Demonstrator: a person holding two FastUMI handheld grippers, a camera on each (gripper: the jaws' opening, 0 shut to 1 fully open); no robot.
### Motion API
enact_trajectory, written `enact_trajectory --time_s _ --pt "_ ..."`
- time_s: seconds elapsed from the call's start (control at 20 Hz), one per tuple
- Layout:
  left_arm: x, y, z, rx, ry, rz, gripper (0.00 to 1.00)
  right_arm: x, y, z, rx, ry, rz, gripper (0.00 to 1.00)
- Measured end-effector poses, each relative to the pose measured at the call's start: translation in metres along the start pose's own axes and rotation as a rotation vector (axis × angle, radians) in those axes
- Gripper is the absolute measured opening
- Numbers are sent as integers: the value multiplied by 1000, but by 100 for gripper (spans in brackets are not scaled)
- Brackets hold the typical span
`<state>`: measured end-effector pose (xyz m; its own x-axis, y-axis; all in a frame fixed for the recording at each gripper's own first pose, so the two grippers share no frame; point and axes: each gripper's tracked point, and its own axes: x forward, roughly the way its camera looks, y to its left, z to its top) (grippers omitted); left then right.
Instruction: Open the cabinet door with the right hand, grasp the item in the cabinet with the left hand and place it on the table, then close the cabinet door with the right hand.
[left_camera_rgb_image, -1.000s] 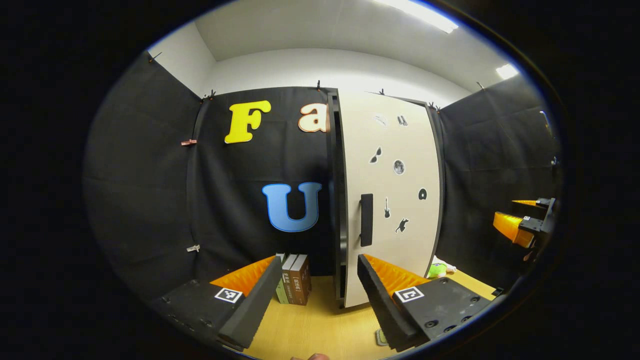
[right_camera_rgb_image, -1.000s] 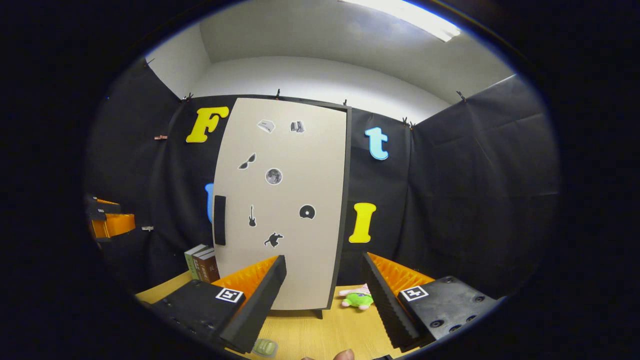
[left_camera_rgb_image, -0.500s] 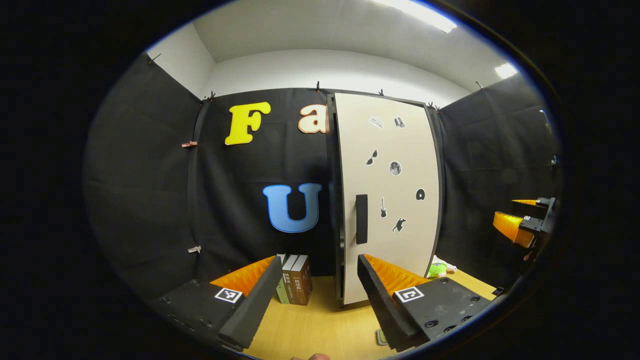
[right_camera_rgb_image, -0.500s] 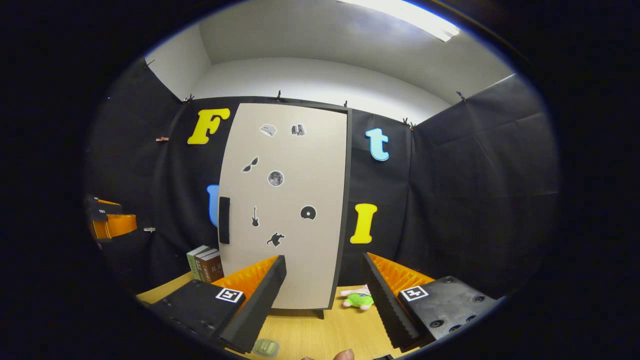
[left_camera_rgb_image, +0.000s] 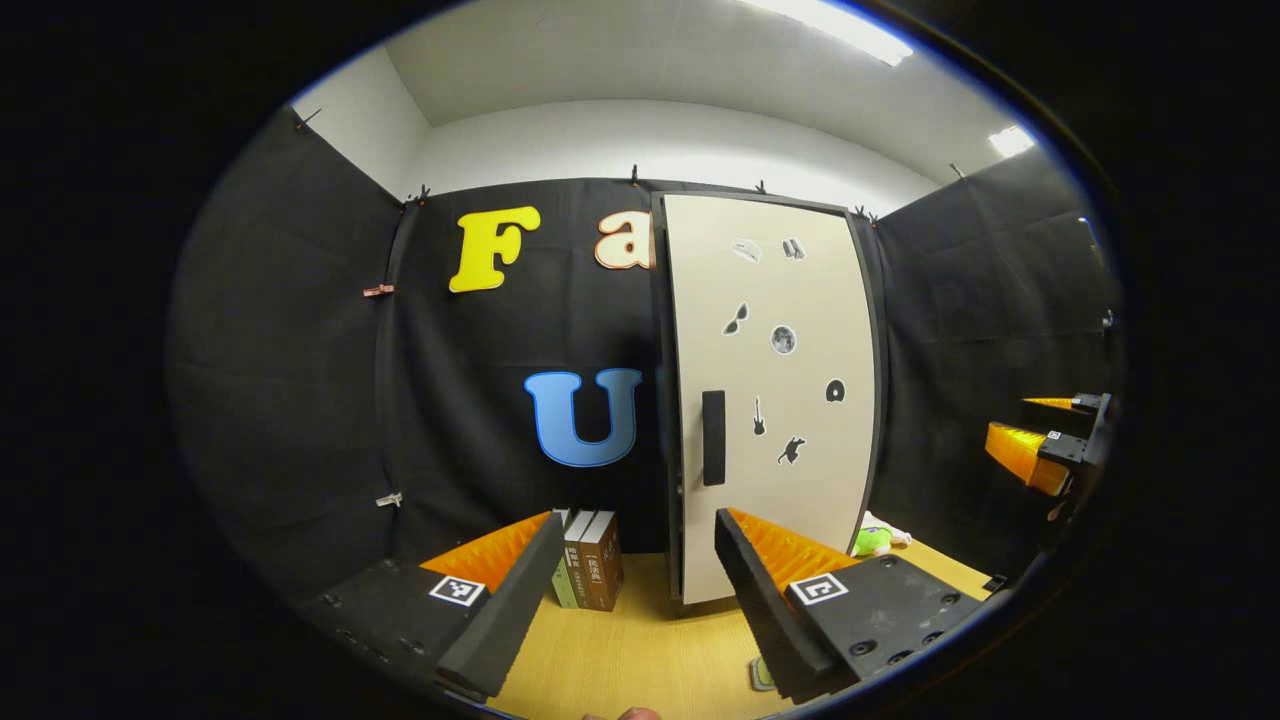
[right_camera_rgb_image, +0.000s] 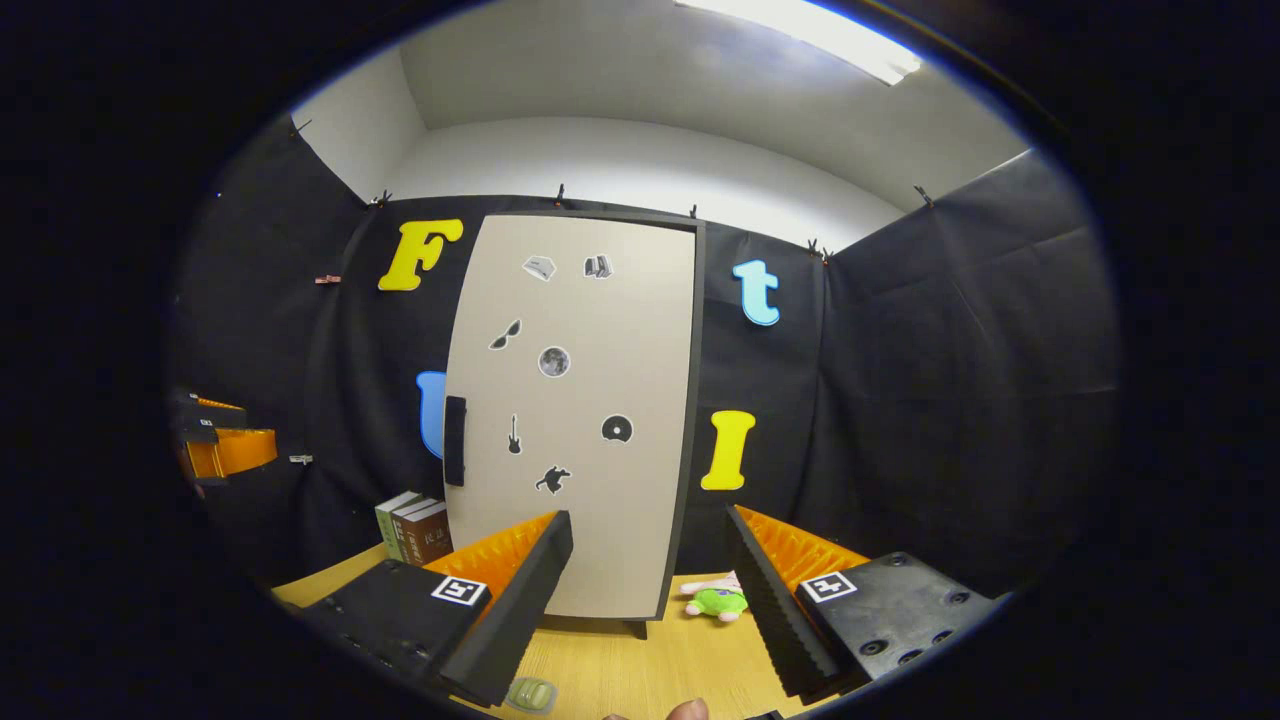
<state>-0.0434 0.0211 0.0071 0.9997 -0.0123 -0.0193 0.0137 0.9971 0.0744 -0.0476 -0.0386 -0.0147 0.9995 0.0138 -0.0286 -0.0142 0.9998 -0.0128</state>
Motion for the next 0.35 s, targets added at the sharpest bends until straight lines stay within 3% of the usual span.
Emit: enact_trajectory --time_s 0.35 --pt "-4 -1 1 4 2 4 95 -3 -4 1 11 0 -7 98"
